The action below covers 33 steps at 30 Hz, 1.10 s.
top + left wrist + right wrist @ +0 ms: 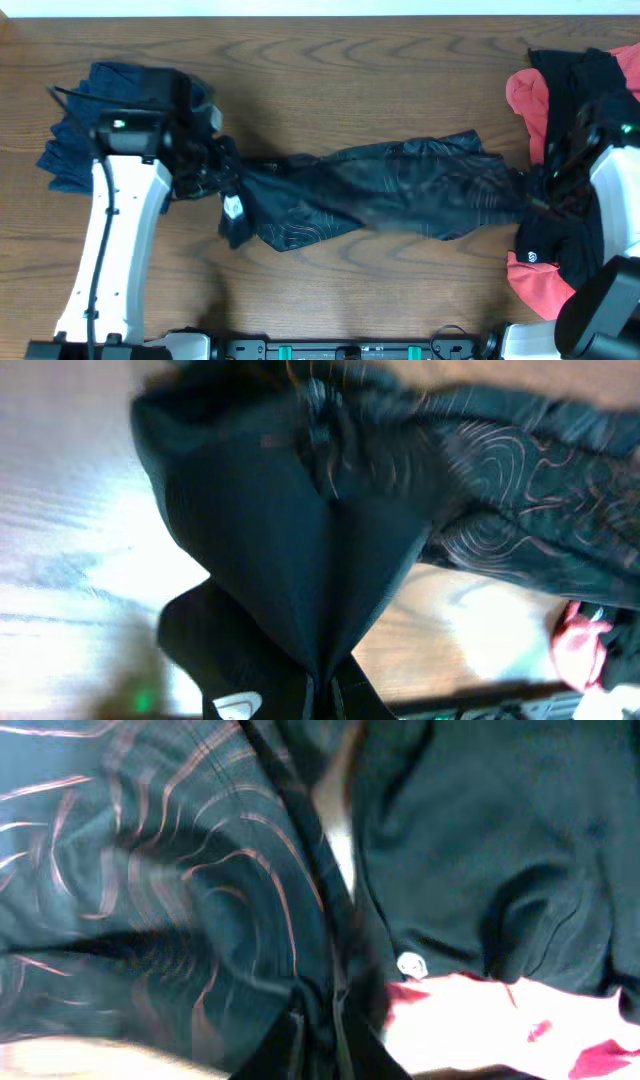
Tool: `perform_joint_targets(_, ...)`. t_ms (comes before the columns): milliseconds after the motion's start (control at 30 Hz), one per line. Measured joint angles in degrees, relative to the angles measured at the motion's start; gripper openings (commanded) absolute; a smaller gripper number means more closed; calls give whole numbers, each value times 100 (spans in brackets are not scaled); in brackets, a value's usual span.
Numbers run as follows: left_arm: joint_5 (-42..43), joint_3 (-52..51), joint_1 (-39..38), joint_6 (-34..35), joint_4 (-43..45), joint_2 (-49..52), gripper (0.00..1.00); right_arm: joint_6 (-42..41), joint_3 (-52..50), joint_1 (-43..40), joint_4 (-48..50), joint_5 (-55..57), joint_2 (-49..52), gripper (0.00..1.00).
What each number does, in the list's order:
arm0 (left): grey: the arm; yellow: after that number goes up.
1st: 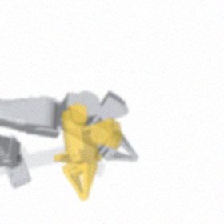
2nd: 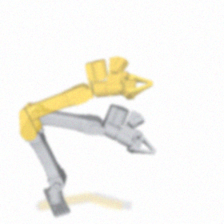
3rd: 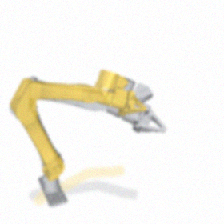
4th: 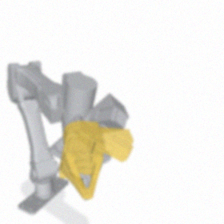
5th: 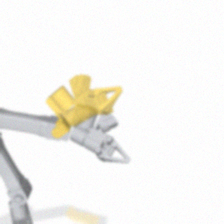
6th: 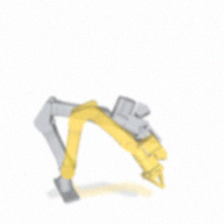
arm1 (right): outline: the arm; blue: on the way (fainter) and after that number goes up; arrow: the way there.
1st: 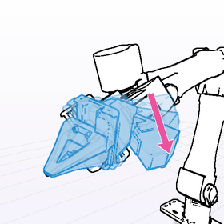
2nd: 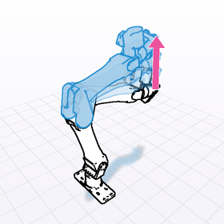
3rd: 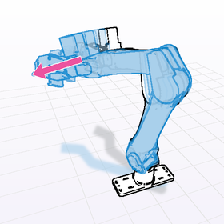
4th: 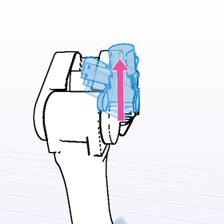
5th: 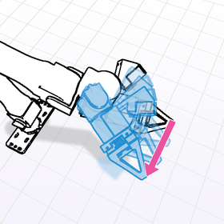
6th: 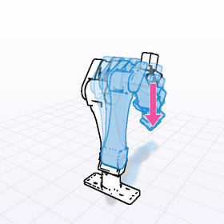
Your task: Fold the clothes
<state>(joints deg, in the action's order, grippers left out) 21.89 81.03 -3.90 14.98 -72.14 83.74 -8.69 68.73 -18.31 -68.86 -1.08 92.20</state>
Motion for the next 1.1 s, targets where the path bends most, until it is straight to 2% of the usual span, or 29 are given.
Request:
perform_joint_targets(167, 0, -404, -164, 2, -37, 7, 6, -4, -295, 0, 173, 192, 4, 23)
perform_joint_targets(633, -2, -461, -162, 4, -94, 7, 6, -76, -407, 0, 184, 236, 2, 27)
perform_joint_targets(933, 0, -461, -162, 4, -94, 7, 6, -542, -994, 0, 833, 433, 2, 30)
perform_joint_targets(1100, 0, -461, -162, 4, -94, 7, 6, -715, -1191, -2, 1038, 651, 2, 35)
